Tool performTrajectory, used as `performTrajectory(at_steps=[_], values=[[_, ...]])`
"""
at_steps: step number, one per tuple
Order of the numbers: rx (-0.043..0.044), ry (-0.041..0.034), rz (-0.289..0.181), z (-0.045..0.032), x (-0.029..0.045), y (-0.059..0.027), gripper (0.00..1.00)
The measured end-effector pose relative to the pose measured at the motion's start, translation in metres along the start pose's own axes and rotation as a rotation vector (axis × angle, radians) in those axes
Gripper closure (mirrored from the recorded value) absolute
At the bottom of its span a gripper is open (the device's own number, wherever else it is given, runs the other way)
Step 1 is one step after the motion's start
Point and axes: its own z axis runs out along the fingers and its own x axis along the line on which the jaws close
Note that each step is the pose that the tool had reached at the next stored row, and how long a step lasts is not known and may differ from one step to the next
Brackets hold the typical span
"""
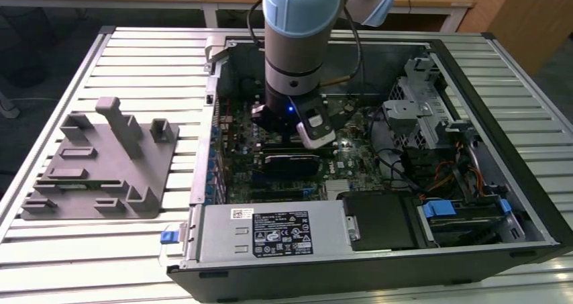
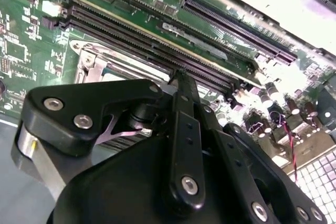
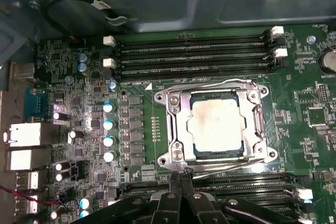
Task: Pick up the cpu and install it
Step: 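Install the second cpu locking lever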
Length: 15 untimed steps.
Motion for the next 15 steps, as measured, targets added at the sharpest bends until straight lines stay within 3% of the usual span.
performTrajectory(at_steps=[8, 15], values=[[-0.043, 0.0035, 0.0, 0.0012, 0.0, -0.0013, 0.89], [-0.0506, 0.0043, -0.001, 0.0012, -0.0003, -0.0058, 0.89]])
